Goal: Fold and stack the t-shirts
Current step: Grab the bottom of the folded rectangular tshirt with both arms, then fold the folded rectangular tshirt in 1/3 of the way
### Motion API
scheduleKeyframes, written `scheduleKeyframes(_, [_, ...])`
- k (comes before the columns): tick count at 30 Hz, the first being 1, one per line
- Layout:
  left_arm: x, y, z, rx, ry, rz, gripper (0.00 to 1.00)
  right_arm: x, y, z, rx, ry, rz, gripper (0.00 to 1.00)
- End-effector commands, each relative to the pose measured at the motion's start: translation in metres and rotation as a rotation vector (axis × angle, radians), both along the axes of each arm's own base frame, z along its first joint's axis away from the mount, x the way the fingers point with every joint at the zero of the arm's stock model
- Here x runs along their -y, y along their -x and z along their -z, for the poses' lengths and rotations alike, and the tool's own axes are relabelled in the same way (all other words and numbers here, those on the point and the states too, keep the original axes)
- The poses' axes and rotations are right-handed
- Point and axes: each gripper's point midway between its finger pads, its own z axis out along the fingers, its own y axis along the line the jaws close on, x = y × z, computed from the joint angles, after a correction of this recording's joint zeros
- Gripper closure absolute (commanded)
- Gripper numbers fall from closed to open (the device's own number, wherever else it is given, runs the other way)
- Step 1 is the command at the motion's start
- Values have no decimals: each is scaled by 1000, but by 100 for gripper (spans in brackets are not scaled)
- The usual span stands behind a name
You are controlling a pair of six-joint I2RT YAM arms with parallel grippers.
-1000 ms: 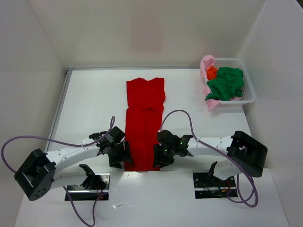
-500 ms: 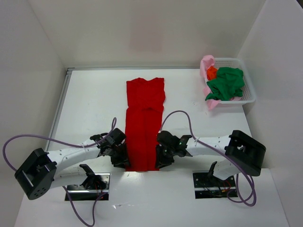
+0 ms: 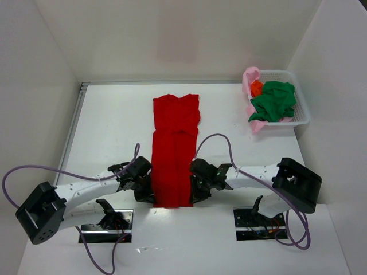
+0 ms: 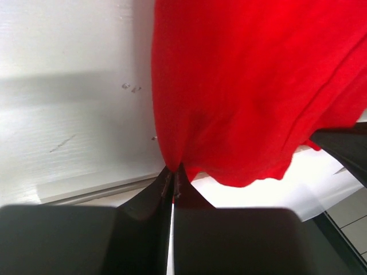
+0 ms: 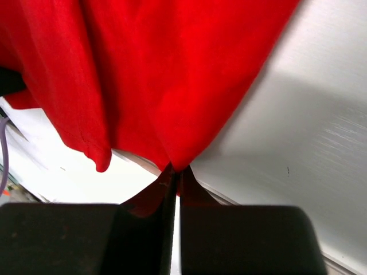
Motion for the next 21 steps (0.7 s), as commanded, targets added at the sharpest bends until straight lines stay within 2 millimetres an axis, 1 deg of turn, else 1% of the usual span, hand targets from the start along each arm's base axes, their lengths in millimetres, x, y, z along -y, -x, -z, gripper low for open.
scheduleKeyframes(1, [4, -5, -9, 27, 20, -20, 100, 8, -6, 2, 36, 55, 34, 99])
scheduleKeyframes(3, [5, -9, -19, 52, 25, -25, 100, 7, -11, -3, 66, 49, 47, 100])
scheduleKeyframes(4, [5, -13, -21, 66, 23, -29, 100, 7, -14, -8, 72, 51, 62, 100])
scheduleKeyframes(6, [7, -18, -32, 100, 33, -27, 100, 4, -19, -18, 105, 29, 74, 100])
scheduleKeyframes(7, [6, -20, -31, 106, 27, -30, 100, 3, -20, -20, 109, 21, 74, 100])
scheduleKeyframes(8, [7, -23, -36, 117, 26, -34, 100, 2, -22, -27, 124, 10, 80, 100])
scheduleKeyframes(10, [13, -29, -46, 139, 47, -35, 100, 1, -35, -36, 148, 1, 114, 100])
scheduleKeyframes(11, [14, -34, -49, 157, 44, -41, 100, 6, -39, -34, 155, 22, 125, 100])
scheduleKeyframes(12, [15, -37, -52, 171, 47, -45, 100, 4, -53, -45, 181, -5, 148, 100])
scheduleKeyframes(13, [17, -44, -61, 200, 50, -44, 100, 6, -58, -48, 194, -12, 157, 100])
scheduleKeyframes(14, [20, -46, -61, 194, 44, -44, 100, 5, -66, -54, 207, -24, 169, 100])
scheduleKeyframes(15, [21, -51, -63, 210, 36, -37, 100, 3, -76, -64, 236, -44, 169, 100])
scheduleKeyframes(16, [23, -54, -66, 220, 37, -23, 100, 7, -90, -69, 251, -48, 205, 100])
scheduleKeyframes(17, [29, -61, -73, 230, 42, -16, 100, 8, -99, -74, 265, -55, 218, 100])
scheduleKeyframes(18, [31, -66, -76, 243, 36, -21, 100, 7, -110, -86, 299, -77, 224, 100])
scheduleKeyframes(19, [32, -71, -79, 260, 30, -15, 100, 13, -123, -91, 313, -79, 258, 100])
scheduleKeyframes(20, [35, -74, -79, 262, 23, -1, 100, 14, -129, -95, 320, -87, 265, 100])
scheduleKeyframes(21, [40, -85, -89, 291, 42, -7, 100, 15, -137, -103, 332, -99, 285, 100])
